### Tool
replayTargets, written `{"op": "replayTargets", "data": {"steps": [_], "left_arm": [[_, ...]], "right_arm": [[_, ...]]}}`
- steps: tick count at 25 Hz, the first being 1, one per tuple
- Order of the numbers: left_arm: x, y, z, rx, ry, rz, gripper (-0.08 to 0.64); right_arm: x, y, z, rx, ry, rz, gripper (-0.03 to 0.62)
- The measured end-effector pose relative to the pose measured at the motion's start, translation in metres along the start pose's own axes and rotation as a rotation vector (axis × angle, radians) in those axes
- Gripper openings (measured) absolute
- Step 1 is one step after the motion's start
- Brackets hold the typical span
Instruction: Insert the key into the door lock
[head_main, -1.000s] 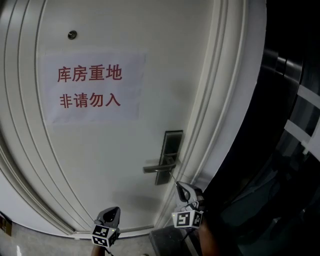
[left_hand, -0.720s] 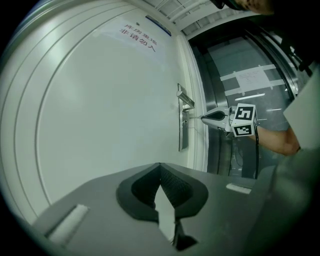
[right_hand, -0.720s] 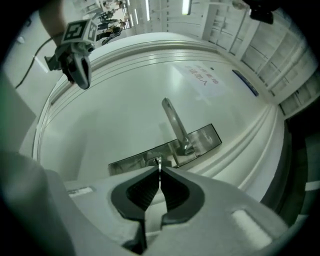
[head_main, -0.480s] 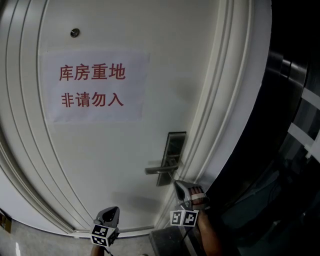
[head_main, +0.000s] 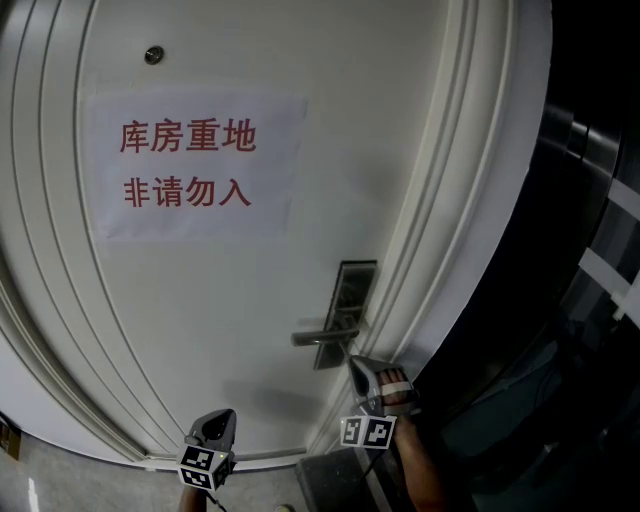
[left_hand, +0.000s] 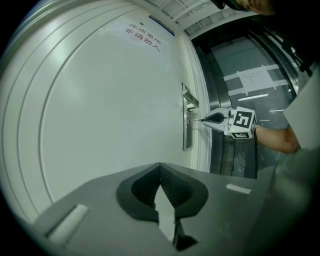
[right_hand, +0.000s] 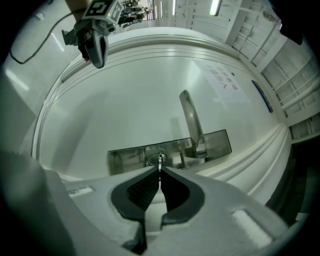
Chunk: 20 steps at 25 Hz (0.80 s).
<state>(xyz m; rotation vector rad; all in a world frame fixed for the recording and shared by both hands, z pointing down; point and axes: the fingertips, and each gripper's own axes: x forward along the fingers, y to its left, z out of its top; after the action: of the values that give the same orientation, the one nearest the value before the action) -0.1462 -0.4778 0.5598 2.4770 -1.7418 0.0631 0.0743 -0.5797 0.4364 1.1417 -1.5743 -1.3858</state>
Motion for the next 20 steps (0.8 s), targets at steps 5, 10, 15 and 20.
{"op": "replayTargets", "data": {"steps": [5, 10, 15, 20], "left_arm": [[-0.0004, 0.0011, -0.0012, -0.004, 0.000, 0.003, 0.003], [-0.0015, 0.0033, -0.0016, -0.007, -0.001, 0.008, 0.003], [-0.0030, 0.0072, -0.0033, -0.014, 0.001, 0.019, 0.003], [-0.0023, 0.0077, -0.0054, -0.019, 0.003, 0.020, 0.003]], "right_arm": [[0.0029, 0.0005, -0.0017, -0.018, 0.014, 0.003, 0.009], [0.0059, 0.0008, -0.0023, -0.035, 0.027, 0.004, 0.009], [0.0072, 0.0005, 0.0010, -0.067, 0.037, 0.000, 0.009], [0.0081, 0.0001, 0.0014, -0.100, 0.058, -0.002, 0.009]]}}
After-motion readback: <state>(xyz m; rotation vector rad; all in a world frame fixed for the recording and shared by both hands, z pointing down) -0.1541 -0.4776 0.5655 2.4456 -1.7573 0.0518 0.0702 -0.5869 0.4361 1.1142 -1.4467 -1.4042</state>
